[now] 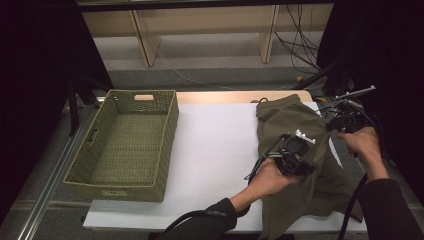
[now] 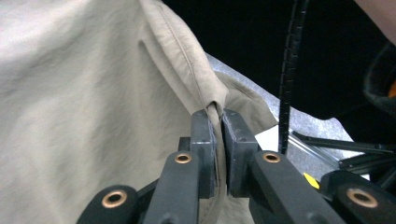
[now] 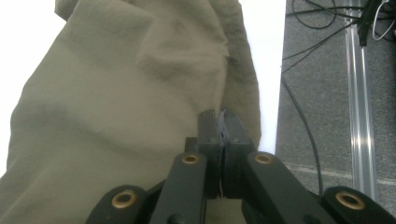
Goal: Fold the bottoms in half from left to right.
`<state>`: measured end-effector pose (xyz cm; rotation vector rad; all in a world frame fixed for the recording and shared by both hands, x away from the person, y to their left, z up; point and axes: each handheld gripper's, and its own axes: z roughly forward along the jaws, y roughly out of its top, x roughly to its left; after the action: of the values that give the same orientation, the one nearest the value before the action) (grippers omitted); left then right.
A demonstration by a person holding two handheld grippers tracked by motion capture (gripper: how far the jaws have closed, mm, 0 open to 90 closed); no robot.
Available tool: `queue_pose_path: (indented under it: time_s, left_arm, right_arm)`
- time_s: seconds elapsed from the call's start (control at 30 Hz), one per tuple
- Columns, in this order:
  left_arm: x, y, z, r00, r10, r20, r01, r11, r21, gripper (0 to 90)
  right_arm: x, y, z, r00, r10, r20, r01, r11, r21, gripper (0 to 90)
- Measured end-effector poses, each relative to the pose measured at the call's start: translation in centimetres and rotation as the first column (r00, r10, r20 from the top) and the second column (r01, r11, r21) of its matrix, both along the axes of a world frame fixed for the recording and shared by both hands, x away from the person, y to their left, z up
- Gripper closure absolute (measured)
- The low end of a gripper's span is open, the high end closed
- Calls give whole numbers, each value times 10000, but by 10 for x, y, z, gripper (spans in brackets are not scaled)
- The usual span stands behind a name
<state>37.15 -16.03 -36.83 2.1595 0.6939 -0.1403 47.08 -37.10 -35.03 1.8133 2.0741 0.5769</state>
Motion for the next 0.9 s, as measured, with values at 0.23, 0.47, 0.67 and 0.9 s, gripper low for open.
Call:
queue_pose_path:
  time_s: [0.23, 0.47, 0.67, 0.9]
  left_arm:
    - [-3, -7, -7, 10000, 11, -78, -10, 10000, 45, 845]
    - [-4, -13, -9, 10000, 46, -46, -45, 9999, 101, 847]
    - [-8, -15, -10, 10000, 17, 40, -17, 10000, 78, 828]
    - [-16, -18, -11, 9997, -227, 43, 226, 9995, 203, 823]
  right_arm:
    - [-1, 2, -12, 9998, 37, -180, -39, 9999, -147, 865]
    - [-10, 2, -17, 9992, 147, -360, -144, 9999, 87, 683]
    - [-28, 14, -15, 9972, 528, -531, -513, 9982, 295, 583]
    - [-41, 16, -23, 9934, 856, -762, -860, 9963, -28, 886]
